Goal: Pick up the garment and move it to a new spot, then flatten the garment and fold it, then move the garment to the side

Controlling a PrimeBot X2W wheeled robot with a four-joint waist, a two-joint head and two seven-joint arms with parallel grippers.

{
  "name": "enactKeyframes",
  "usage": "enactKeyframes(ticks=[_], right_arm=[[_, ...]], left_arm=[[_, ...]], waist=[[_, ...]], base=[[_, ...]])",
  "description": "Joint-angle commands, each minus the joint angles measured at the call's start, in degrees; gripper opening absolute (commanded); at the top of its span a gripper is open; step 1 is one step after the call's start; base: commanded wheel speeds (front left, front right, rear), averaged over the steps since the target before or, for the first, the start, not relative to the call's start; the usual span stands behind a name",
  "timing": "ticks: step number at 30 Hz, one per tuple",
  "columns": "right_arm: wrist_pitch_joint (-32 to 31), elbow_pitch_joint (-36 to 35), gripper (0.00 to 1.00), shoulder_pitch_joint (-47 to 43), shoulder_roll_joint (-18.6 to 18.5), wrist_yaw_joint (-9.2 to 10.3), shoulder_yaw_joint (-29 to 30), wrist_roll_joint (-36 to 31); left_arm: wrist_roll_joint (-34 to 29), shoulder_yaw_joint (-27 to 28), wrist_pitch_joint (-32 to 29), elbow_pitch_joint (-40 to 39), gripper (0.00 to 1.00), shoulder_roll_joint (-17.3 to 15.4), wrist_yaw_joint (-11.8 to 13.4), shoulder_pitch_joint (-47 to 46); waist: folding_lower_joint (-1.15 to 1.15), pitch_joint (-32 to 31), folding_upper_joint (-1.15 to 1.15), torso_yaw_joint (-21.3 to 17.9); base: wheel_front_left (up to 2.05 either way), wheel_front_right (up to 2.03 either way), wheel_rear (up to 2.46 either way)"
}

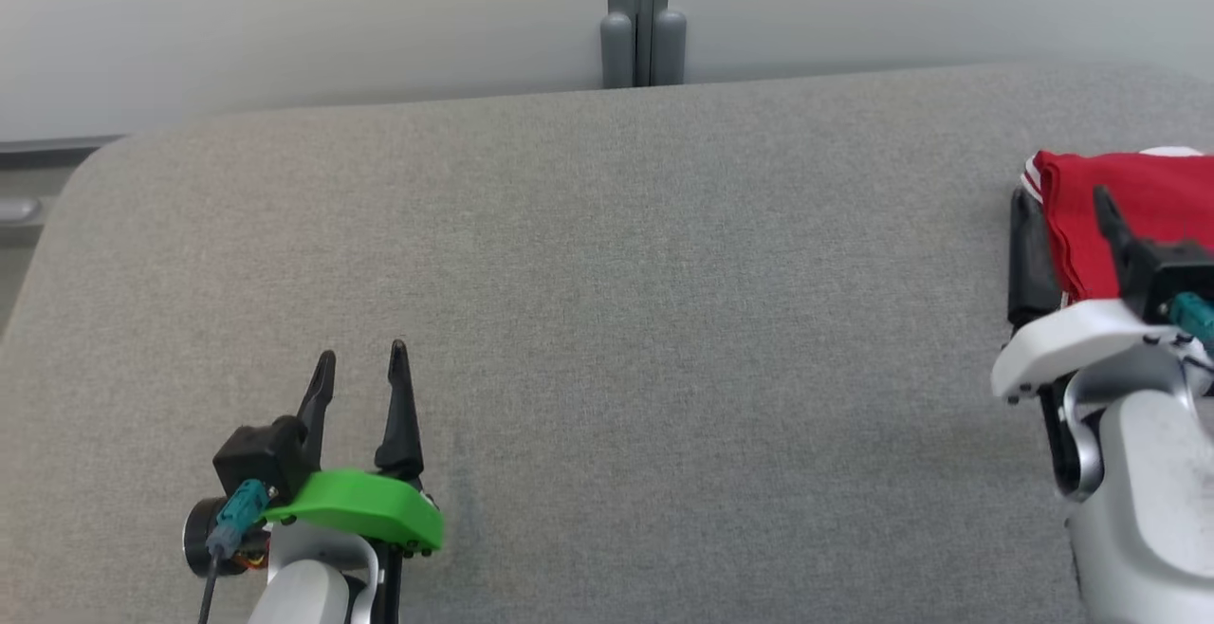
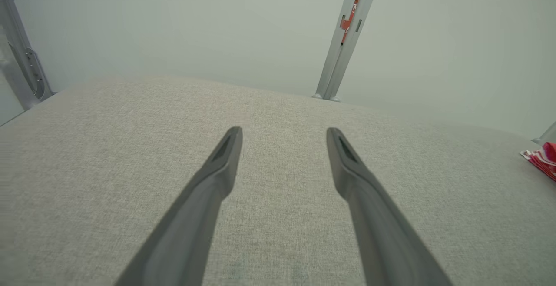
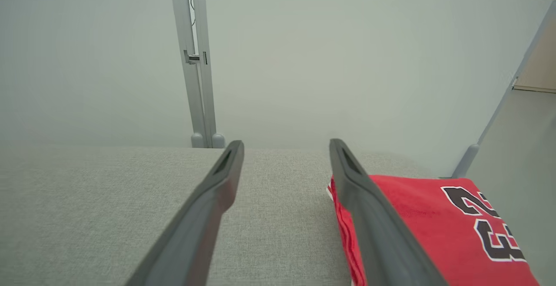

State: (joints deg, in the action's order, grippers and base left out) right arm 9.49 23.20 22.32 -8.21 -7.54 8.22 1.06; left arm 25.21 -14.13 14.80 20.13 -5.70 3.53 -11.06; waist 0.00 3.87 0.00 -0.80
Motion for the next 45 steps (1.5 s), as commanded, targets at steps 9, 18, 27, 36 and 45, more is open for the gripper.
enactKeyframes(ticks=[9,18,27,36,45], right_arm=[[3.38,-5.54,1.00,-13.07,5.05,0.12,-3.06,1.19],[4.72,-7.57,1.00,-19.70,5.20,0.12,-8.91,8.29],[5.30,-8.16,1.00,-21.24,5.24,0.12,-10.89,9.87],[5.49,-7.68,1.00,-20.77,5.24,0.12,-11.61,9.16],[4.02,-6.58,0.00,-20.89,5.54,0.00,-10.93,13.69]], left_arm=[[-2.66,2.82,0.37,-1.99,1.00,1.63,-0.30,7.22],[-4.03,2.26,0.38,-2.52,1.00,2.37,-1.24,10.49],[-4.62,2.14,0.38,-2.43,1.00,2.62,-2.23,10.27],[-4.84,2.32,0.39,-2.16,1.00,2.72,-1.98,9.98],[-0.64,3.18,-1.02,-1.14,0.00,2.77,-2.51,9.74]], waist=[[0.00,-5.79,0.00,2.36],[0.00,-6.25,0.00,3.24],[0.00,-6.19,0.00,3.41],[0.00,-6.15,0.00,3.15],[0.00,-6.03,0.00,3.09]], base=[[0.00,0.00,0.00],[0.00,0.00,0.00],[0.00,0.00,0.00],[0.00,0.00,0.00],[0.00,0.00,0.00]])
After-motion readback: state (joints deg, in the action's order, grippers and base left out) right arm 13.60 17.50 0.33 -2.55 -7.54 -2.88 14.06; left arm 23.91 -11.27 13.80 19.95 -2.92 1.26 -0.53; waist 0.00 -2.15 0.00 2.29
